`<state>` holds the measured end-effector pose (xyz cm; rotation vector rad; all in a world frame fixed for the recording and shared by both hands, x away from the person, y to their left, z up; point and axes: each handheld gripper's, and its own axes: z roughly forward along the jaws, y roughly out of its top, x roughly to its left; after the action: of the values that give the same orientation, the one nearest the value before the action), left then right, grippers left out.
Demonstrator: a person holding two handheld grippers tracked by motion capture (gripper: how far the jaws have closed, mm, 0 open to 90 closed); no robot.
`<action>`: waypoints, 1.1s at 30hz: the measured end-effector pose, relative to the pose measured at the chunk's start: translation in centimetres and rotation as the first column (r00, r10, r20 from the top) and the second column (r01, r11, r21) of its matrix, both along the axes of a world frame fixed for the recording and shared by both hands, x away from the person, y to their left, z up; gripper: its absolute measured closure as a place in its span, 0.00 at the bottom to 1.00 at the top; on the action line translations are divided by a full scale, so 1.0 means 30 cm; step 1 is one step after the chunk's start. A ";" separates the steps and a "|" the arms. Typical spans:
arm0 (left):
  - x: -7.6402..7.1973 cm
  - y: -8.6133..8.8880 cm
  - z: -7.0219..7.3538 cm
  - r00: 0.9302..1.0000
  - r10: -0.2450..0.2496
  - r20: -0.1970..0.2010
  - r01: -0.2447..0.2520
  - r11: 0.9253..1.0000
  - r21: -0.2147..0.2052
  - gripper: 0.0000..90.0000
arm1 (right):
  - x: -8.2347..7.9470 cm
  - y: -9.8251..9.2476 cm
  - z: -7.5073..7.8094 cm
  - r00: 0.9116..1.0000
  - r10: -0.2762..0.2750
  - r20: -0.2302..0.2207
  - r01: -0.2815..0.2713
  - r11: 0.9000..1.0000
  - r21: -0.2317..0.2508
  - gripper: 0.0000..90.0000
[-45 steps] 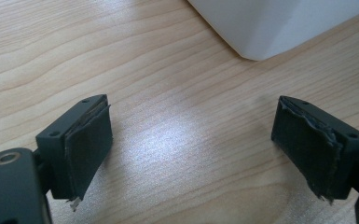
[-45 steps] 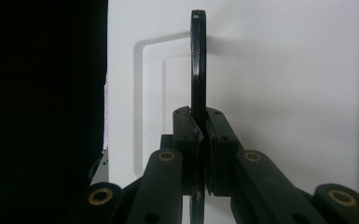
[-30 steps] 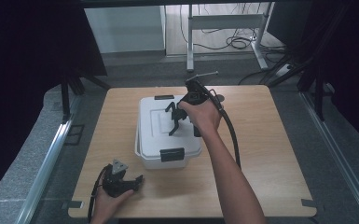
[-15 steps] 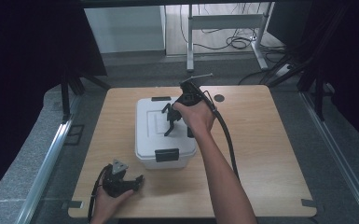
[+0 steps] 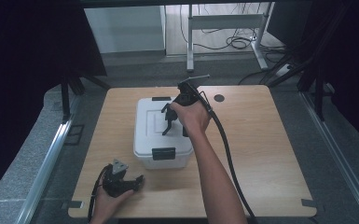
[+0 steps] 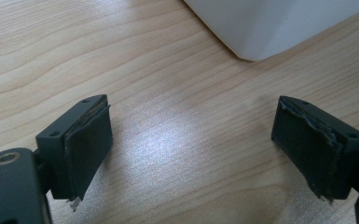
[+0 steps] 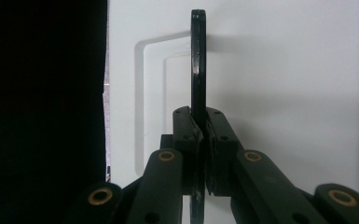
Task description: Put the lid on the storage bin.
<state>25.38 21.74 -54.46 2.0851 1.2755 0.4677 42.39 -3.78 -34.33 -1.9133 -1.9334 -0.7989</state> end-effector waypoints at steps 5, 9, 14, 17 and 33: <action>0.000 0.000 0.000 1.000 -0.001 0.000 0.001 1.000 -0.001 0.14 | 0.004 0.009 -0.018 1.000 -0.008 -0.005 0.008 1.000 -0.009 0.94; 0.000 -0.001 0.000 1.000 -0.004 0.001 0.004 1.000 -0.001 0.14 | 0.004 0.025 -0.033 1.000 -0.010 0.001 0.010 1.000 -0.011 0.94; 0.000 -0.002 -0.001 1.000 -0.002 0.002 0.002 1.000 -0.003 0.14 | 0.011 0.018 -0.055 1.000 -0.022 0.004 0.022 1.000 -0.012 0.94; 0.000 -0.002 -0.001 1.000 -0.003 0.002 0.003 1.000 -0.004 0.14 | 0.013 0.016 -0.060 1.000 -0.021 0.007 0.021 1.000 -0.001 0.94; 0.000 -0.002 -0.001 1.000 -0.006 0.002 0.006 1.000 -0.004 0.14 | 0.023 0.010 -0.058 1.000 -0.009 -0.009 0.009 1.000 0.017 0.93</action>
<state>25.38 21.67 -54.48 2.0846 1.2674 0.4644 43.07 -3.49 -36.06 -1.9137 -1.9079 -0.8049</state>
